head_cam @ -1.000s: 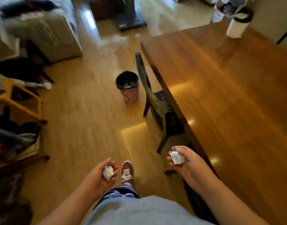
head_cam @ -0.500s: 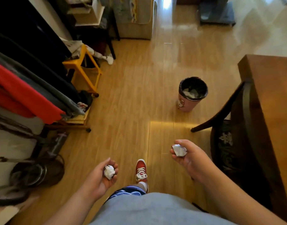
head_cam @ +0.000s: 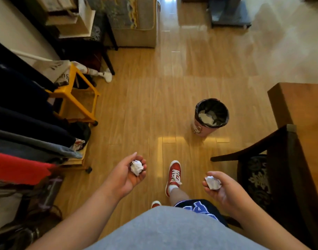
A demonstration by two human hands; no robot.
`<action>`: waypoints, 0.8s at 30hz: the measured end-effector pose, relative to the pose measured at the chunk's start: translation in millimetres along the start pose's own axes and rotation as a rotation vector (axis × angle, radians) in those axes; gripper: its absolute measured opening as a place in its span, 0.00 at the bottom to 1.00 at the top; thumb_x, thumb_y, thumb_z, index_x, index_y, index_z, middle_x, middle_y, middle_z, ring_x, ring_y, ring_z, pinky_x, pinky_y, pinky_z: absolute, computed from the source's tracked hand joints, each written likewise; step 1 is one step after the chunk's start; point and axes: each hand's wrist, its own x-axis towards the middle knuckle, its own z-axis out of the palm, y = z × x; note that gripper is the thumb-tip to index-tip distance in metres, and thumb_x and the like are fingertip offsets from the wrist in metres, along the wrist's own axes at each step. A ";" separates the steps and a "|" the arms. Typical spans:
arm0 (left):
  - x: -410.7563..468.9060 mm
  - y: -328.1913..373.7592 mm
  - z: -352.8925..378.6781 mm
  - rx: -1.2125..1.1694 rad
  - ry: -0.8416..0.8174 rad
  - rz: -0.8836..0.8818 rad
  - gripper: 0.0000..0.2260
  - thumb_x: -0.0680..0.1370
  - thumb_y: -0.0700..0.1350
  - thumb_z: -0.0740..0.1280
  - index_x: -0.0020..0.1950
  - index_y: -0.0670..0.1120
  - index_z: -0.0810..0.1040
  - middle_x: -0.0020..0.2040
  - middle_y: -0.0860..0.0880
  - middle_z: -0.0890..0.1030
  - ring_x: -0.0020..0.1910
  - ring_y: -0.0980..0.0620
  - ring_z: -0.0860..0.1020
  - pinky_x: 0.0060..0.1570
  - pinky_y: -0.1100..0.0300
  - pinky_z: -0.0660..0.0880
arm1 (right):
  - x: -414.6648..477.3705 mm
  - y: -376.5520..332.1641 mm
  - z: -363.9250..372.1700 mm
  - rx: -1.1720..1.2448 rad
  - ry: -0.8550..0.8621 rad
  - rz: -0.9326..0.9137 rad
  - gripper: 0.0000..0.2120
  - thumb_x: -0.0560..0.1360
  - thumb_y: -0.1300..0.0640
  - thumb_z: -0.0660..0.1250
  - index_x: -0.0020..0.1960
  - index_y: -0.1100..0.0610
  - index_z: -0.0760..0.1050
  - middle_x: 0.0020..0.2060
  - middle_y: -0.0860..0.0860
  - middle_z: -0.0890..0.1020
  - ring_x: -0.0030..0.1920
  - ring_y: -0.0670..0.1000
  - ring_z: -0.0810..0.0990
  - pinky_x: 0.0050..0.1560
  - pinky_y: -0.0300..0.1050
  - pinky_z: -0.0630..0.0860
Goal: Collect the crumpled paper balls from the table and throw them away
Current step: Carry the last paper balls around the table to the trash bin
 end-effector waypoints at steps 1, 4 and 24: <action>9.9 11.4 14.1 0.010 -0.012 0.007 0.11 0.78 0.48 0.63 0.39 0.44 0.78 0.35 0.46 0.80 0.30 0.52 0.79 0.28 0.61 0.77 | 9.6 -9.6 1.8 -0.001 0.002 0.007 0.12 0.73 0.59 0.71 0.54 0.63 0.78 0.51 0.62 0.81 0.46 0.58 0.84 0.33 0.44 0.81; 38.5 46.3 52.3 0.026 -0.048 0.027 0.12 0.79 0.48 0.62 0.39 0.44 0.78 0.35 0.46 0.80 0.31 0.52 0.80 0.29 0.61 0.78 | 42.1 -43.9 12.1 -0.016 -0.010 0.026 0.13 0.73 0.58 0.70 0.55 0.63 0.78 0.52 0.62 0.80 0.48 0.59 0.83 0.34 0.44 0.81; 179.0 248.8 76.7 -0.148 0.249 0.005 0.11 0.77 0.48 0.65 0.41 0.42 0.80 0.35 0.44 0.82 0.30 0.50 0.81 0.26 0.58 0.78 | 213.7 -319.4 270.4 -0.191 -0.292 -0.032 0.09 0.76 0.60 0.68 0.53 0.63 0.78 0.48 0.61 0.78 0.43 0.56 0.84 0.37 0.43 0.82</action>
